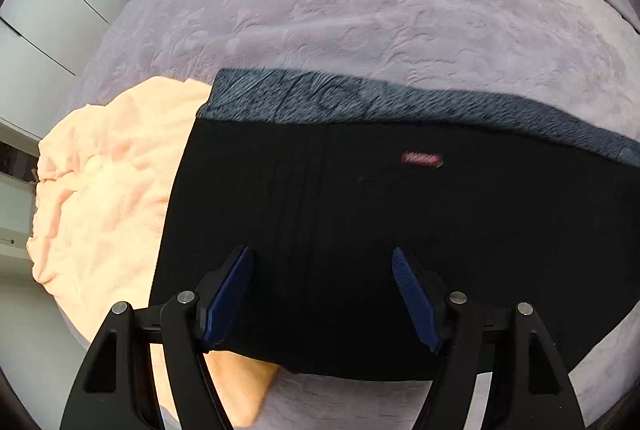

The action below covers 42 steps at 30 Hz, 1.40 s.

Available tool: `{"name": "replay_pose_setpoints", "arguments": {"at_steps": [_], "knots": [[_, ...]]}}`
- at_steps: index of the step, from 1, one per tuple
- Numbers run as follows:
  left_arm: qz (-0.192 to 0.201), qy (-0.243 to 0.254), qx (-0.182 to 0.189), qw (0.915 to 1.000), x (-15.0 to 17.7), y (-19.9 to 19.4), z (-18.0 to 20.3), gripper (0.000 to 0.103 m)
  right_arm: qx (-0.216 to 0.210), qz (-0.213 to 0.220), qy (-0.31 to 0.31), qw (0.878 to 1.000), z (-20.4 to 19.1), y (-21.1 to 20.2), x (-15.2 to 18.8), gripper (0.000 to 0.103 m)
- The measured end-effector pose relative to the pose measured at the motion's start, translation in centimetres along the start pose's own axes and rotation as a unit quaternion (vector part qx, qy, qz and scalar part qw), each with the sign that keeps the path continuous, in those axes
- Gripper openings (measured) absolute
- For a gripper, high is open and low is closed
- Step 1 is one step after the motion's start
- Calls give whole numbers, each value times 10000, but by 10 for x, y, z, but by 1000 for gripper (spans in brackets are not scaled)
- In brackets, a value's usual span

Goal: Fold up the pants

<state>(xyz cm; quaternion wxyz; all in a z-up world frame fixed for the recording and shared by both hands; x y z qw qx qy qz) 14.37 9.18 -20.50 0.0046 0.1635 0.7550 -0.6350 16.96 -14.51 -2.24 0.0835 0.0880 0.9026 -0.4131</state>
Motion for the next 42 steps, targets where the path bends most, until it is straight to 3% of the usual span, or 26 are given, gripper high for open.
{"name": "replay_pose_setpoints", "arguments": {"at_steps": [1,3,6,10,14,16,17,20,22,25,27,29,30,33,35,37,40,41,42], "knots": [[-68,-13,169,9998,1,18,-7,83,-19,-135,-280,9995,-22,17,-7,47],[-90,-51,611,9981,15,27,-10,83,-33,-581,-964,9936,-71,70,-22,56],[260,294,632,9972,22,21,-6,83,2,-1220,-1635,9790,-117,149,-34,61],[479,54,863,9951,25,18,-8,83,277,-1779,-2122,9605,-141,226,-42,61],[631,33,949,9935,29,14,-8,83,262,-2178,-2055,9537,-138,263,-43,60],[671,17,1020,9925,31,12,-8,83,184,-2528,-1927,9479,-139,277,-34,19],[677,12,1049,9922,31,12,-6,83,229,-2620,-1927,9454,-137,276,-25,4],[658,-92,1148,9912,35,9,-7,83,-107,-2425,-2215,9445,-164,257,-23,4],[670,-156,1182,9906,38,9,-7,83,-73,-2409,-2283,9433,-169,258,-26,4],[749,-55,1091,9912,39,8,-3,83,591,-2457,-2265,9407,-143,285,-27,4],[722,-16,1054,9918,37,8,-1,83,843,-2381,-1944,9479,-124,300,-26,6],[669,-37,1103,9916,35,8,0,83,790,-2071,-1536,9630,-116,295,-33,8],[646,-43,1124,9916,35,7,0,83,826,-1907,-1403,9681,-112,287,-39,17],[575,13,1100,9923,31,7,-1,83,1281,-1535,-1233,9720,-87,246,-54,20],[528,16,1105,9925,25,4,-1,83,1130,-1368,-934,9797,-77,207,-54,20],[460,-89,1222,9914,21,-3,1,83,1100,-1181,-660,9847,-62,167,-39,22],[311,-122,1304,9909,16,-12,8,83,1245,-870,-42,9884,-19,96,6,51],[303,-92,1329,9906,13,-15,13,83,1275,-775,136,9887,-11,81,21,57],[304,-32,1361,9902,10,-20,20,83,1283,-651,431,9887,5,60,40,58]]}}
Point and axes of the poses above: each gripper's, at about its wrist camera, not at the fingertips, and y roughly the way its jaws point, z to its right, x to its underside, the point moved 10 cm from there along y, roughly the way its jaws point, and after that the axes turned 2 degrees about -x, right-handed, at the moved point
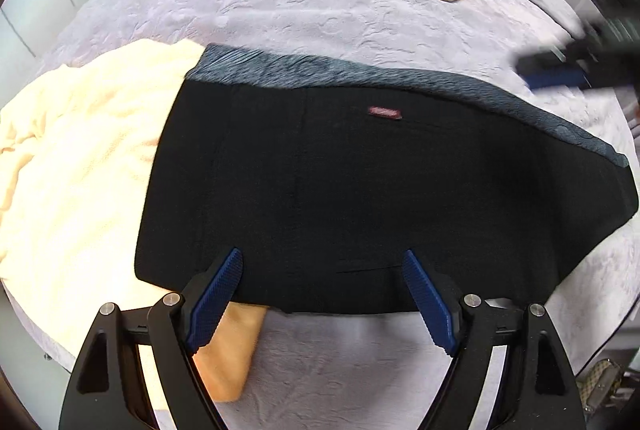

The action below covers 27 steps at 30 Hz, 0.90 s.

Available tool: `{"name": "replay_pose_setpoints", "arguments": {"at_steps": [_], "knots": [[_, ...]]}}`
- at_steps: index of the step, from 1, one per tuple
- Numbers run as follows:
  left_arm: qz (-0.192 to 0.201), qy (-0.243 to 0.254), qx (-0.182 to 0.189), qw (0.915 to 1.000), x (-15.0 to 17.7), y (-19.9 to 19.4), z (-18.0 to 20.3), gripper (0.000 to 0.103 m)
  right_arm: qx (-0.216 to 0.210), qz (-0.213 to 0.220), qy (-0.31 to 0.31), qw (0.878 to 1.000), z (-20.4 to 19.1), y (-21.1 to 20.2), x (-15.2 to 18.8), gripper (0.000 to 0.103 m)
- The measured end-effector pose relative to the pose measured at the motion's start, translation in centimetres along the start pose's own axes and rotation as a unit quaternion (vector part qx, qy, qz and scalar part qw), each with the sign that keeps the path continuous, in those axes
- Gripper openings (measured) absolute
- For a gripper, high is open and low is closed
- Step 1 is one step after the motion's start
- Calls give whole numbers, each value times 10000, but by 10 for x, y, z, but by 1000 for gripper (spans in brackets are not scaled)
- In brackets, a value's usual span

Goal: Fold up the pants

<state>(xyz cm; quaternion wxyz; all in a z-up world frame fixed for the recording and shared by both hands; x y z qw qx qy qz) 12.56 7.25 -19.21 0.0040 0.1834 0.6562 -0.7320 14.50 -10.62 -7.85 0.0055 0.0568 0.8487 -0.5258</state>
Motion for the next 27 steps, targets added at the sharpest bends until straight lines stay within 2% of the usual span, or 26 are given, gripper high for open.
{"name": "replay_pose_setpoints", "arguments": {"at_steps": [3,6,9,12,16,17,19,20,23,25,26,27], "knots": [[-13,352,72,9994,-13,-2,32,83,-39,204,925,9955,62,-34,58,58],[-50,743,120,9972,-24,2,71,83,0,336,1774,9836,126,-63,118,58],[-118,1089,222,9937,-35,11,125,83,17,499,2460,9680,170,-82,170,58],[-297,1243,250,9915,-37,30,172,83,-20,779,3039,9495,213,-104,205,58],[-799,1161,157,9899,-26,60,213,83,-342,1481,3779,9133,276,-138,217,58],[-857,1152,48,9896,-24,65,217,83,-550,1728,3997,8985,295,-144,215,58],[-866,1102,-243,9898,-23,73,218,83,-879,1910,4286,8787,320,-145,211,58],[-863,1006,-273,9908,-25,74,218,83,-1027,1906,4363,8733,330,-141,207,58],[-951,524,-309,9936,-28,73,208,83,-948,1746,4407,8754,351,-123,197,58],[-1009,41,-373,9942,-30,73,198,83,-1235,1877,4573,8604,364,-121,189,57],[-1035,-138,-387,9938,-31,73,192,83,-1335,1920,4624,8553,364,-119,187,54],[-1067,-318,-378,9931,-31,75,187,83,-1391,1933,4654,8525,366,-117,185,40]]}}
Point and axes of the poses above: each gripper's, at about its wrist camera, not at the fingertips, and y roughly the way its jaws point, z to its right, x to its underside, the point moved 10 cm from there along y, roughly the way its jaws point, and after that the axes turned 2 degrees about -x, right-handed, at the moved point
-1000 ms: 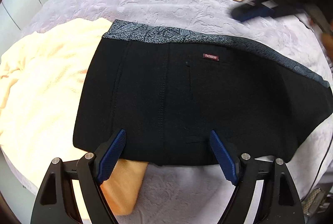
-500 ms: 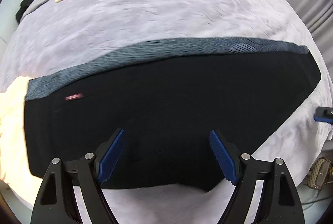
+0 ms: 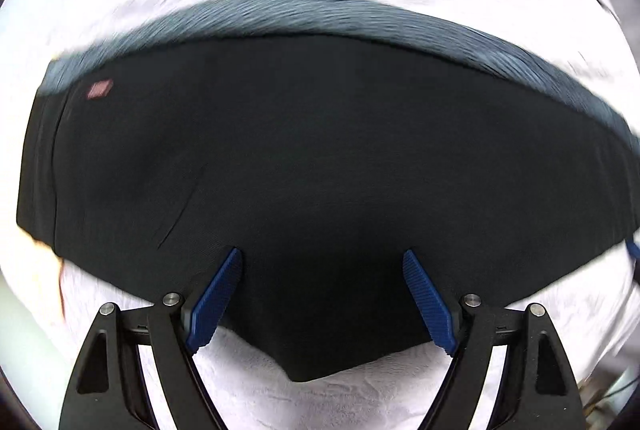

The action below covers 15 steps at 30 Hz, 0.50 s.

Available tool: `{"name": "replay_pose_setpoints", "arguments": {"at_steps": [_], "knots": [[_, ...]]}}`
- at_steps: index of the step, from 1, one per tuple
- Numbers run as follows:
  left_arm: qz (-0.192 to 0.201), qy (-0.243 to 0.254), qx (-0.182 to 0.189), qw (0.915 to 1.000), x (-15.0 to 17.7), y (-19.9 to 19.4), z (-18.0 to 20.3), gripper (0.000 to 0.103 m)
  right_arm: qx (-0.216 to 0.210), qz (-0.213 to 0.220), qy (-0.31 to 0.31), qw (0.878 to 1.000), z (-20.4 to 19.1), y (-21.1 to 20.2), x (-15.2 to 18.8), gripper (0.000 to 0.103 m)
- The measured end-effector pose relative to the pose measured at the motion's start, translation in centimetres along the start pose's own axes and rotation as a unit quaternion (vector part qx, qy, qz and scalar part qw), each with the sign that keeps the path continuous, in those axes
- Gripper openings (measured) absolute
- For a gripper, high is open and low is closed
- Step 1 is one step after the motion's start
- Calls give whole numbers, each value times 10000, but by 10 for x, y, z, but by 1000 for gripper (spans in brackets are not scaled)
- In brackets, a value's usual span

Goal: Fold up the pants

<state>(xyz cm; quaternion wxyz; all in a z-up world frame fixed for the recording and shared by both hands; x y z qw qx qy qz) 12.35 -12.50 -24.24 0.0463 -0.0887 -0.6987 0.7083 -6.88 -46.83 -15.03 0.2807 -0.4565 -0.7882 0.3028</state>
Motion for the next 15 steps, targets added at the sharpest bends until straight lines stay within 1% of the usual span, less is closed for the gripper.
{"name": "replay_pose_setpoints", "arguments": {"at_steps": [1,2,3,4,5,6,8,9,10,12,13,14,15], "knots": [[-46,-87,58,9999,1,5,-3,83,68,-3,-28,10000,3,-1,-2,28],[-55,-65,42,10000,2,9,-4,86,113,-84,-107,9998,4,-1,-2,19],[-50,18,-37,10000,2,12,-2,89,115,-117,-191,9997,5,-2,0,17],[-33,145,-148,9998,3,14,0,92,192,-142,-271,9993,10,-4,-1,17],[-18,240,-222,9995,7,17,2,95,318,-221,-392,9985,21,-4,1,17],[0,328,-297,9990,6,19,4,95,337,-268,-368,9984,27,-2,3,17],[21,371,-366,9986,5,21,9,99,173,-245,-210,9993,31,-3,4,17],[9,360,-380,9986,11,24,11,100,154,-234,-233,9993,31,-5,5,17],[-13,348,-383,9987,23,33,3,100,196,-238,-309,9990,30,-8,7,17],[-58,398,-474,9981,30,33,0,100,241,-279,-382,9986,30,-12,8,17],[-71,470,-573,9972,29,26,-6,100,211,-296,-360,9987,32,-14,9,17],[-82,545,-669,9962,28,17,-14,100,91,-312,-271,9991,33,-18,8,20],[-94,608,-693,9957,19,16,-4,100,4,-290,-183,9994,36,-25,8,21]]}}
Point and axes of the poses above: each gripper's, at about its wrist camera, not at the fingertips, and y roughly the way its jaws point, z to its right, x to its underside, the point moved 10 cm from there along y, roughly the way its jaws point, and after that the axes turned 2 degrees about -x, right-handed, at the moved point
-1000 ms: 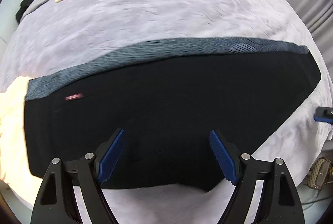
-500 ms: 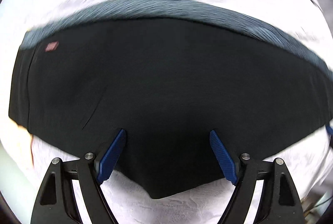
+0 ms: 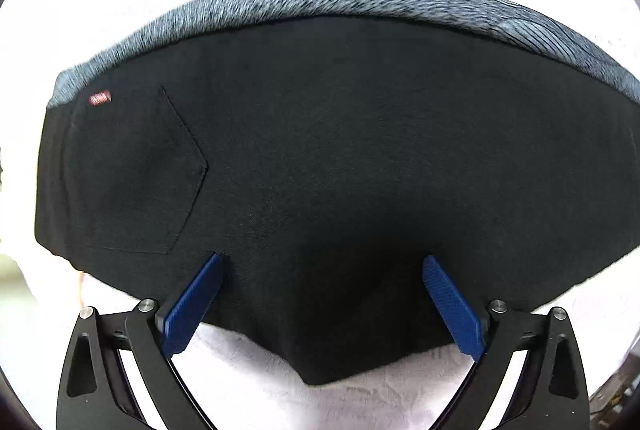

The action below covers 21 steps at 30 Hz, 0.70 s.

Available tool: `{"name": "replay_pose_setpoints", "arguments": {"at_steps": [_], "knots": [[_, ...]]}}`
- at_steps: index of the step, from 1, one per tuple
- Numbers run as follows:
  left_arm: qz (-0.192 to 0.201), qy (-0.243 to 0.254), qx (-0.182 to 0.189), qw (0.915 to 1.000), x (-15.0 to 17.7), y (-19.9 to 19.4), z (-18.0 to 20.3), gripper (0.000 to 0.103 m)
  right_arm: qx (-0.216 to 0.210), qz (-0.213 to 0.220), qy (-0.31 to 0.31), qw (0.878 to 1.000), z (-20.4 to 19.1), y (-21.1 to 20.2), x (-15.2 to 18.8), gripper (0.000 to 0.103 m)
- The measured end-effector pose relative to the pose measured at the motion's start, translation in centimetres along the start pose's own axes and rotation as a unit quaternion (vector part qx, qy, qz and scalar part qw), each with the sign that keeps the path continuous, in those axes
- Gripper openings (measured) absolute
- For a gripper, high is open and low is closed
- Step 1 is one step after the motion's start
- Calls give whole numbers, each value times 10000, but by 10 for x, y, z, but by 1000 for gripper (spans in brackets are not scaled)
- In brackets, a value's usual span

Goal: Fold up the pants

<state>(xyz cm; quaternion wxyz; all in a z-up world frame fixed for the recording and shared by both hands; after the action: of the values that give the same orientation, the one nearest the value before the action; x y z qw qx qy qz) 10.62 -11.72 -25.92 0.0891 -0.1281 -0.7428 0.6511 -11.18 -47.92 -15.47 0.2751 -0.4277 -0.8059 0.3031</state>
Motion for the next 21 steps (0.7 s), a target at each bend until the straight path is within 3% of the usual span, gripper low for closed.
{"name": "replay_pose_setpoints", "arguments": {"at_steps": [5,15,21], "knots": [[282,518,110,9982,-7,-35,35,100,-229,285,215,9991,14,-28,-9,33],[543,1468,574,9860,-33,-65,155,100,-307,516,415,9973,31,-46,-29,36],[482,1534,573,9853,-34,-66,194,100,-363,417,368,9978,31,-43,-27,42]]}}
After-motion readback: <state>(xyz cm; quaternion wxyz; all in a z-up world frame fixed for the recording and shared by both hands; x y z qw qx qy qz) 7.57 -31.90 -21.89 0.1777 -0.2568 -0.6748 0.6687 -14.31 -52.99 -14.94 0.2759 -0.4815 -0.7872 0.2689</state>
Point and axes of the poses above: each gripper's, at about its wrist camera, not at the fingertips, and y roughly the way its jaws point, z to its right, x to its underside, the point moved 10 cm from there along y, roughly the way its jaws point, and after that the axes turned 2 degrees about -x, right-handed, at the moved point
